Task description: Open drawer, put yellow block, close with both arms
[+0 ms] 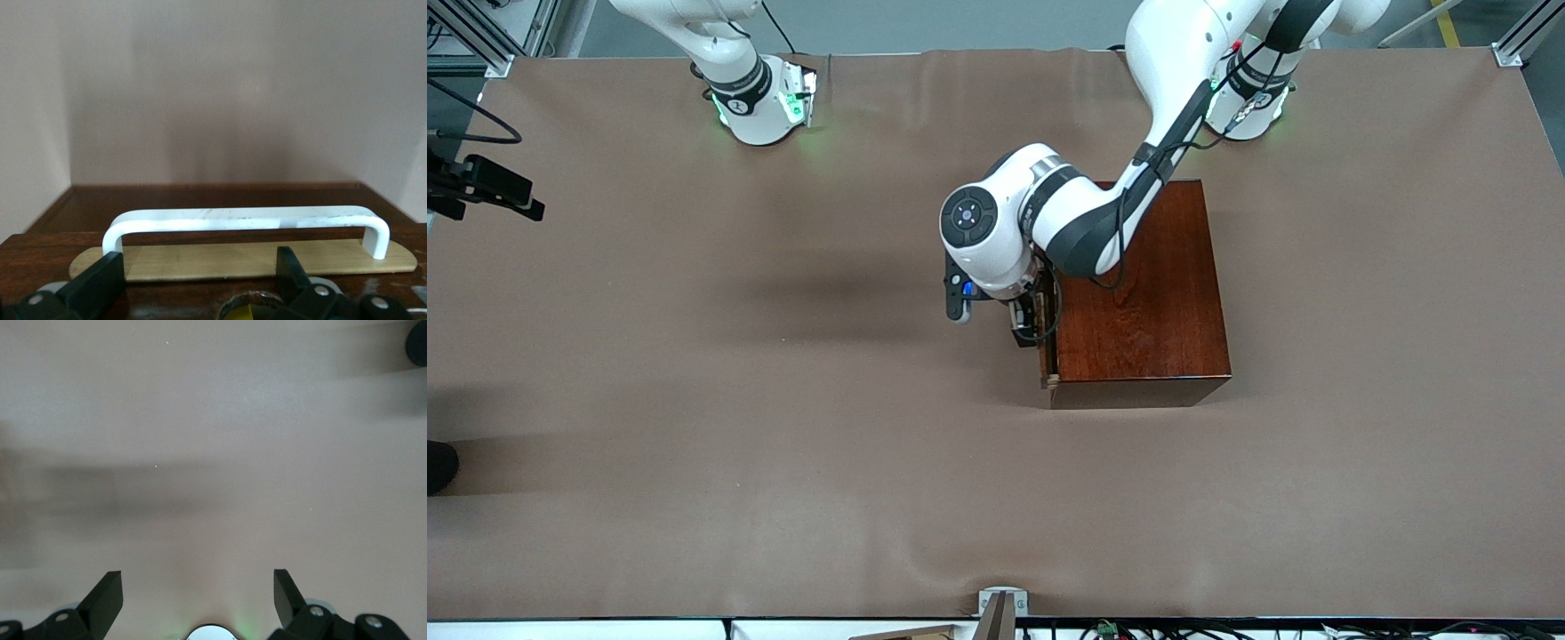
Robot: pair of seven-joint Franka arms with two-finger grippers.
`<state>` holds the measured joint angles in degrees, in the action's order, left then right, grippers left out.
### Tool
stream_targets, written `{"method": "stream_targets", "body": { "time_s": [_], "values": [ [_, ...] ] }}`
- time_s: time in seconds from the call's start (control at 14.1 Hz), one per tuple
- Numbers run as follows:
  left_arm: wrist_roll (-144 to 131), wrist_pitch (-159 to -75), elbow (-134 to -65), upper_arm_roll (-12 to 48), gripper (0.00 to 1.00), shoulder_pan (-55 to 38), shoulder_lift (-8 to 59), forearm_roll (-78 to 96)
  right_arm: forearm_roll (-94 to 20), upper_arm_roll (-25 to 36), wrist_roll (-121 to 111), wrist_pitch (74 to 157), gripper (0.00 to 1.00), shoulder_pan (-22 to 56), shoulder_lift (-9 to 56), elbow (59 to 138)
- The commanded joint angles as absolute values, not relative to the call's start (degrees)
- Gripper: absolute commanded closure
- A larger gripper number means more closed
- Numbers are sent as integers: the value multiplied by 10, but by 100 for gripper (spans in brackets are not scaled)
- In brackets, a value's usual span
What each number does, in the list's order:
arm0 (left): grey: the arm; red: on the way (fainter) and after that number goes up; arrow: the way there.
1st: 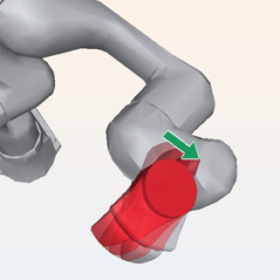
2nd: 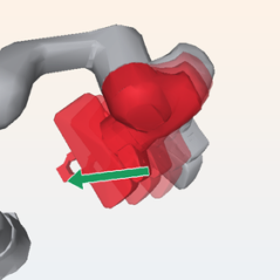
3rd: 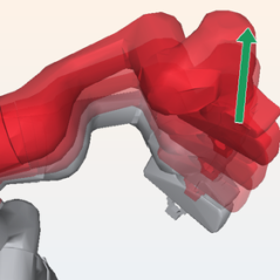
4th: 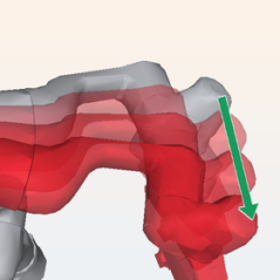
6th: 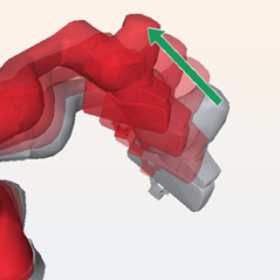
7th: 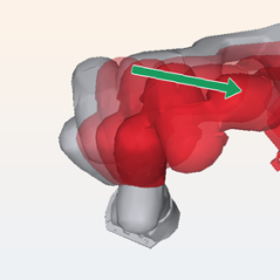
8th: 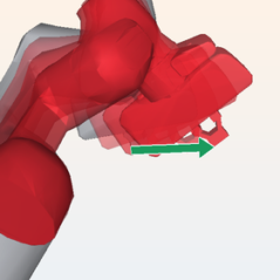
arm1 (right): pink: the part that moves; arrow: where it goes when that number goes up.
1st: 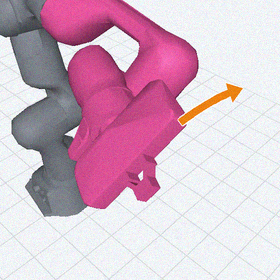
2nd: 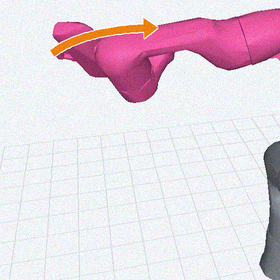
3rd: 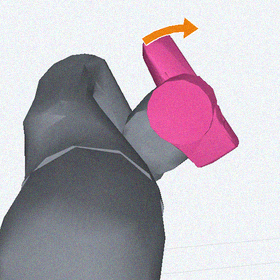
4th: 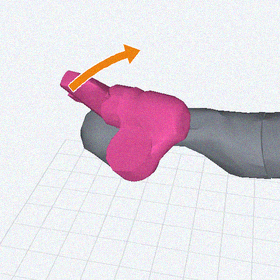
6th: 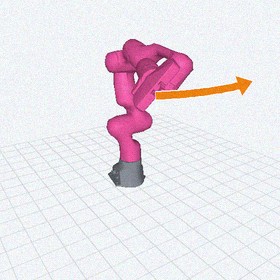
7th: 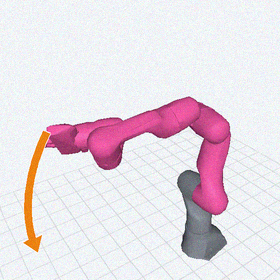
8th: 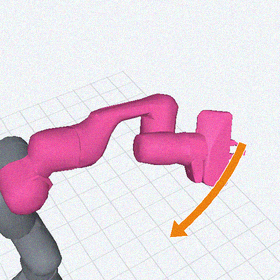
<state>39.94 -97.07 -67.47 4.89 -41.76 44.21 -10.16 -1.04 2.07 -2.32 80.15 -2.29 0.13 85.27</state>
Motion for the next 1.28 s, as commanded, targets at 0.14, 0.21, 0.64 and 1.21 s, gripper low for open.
{"method": "stream_targets", "body": {
  "time_s": [0.14,0.21,0.64,1.21],
  "values": [
    [415,-930,-705,32,0,-414,426,-125,-7,13,-17,799,0,-31,-2,850],
    [415,-930,-707,32,0,-413,426,-125,-7,12,-17,799,0,-30,-2,850],
    [319,-1014,-704,41,0,-420,426,-120,-8,12,-17,801,0,-29,-2,850],
    [9,-1020,-705,36,0,-386,302,-107,-2,12,-18,801,0,-29,-2,850]
  ]
}}
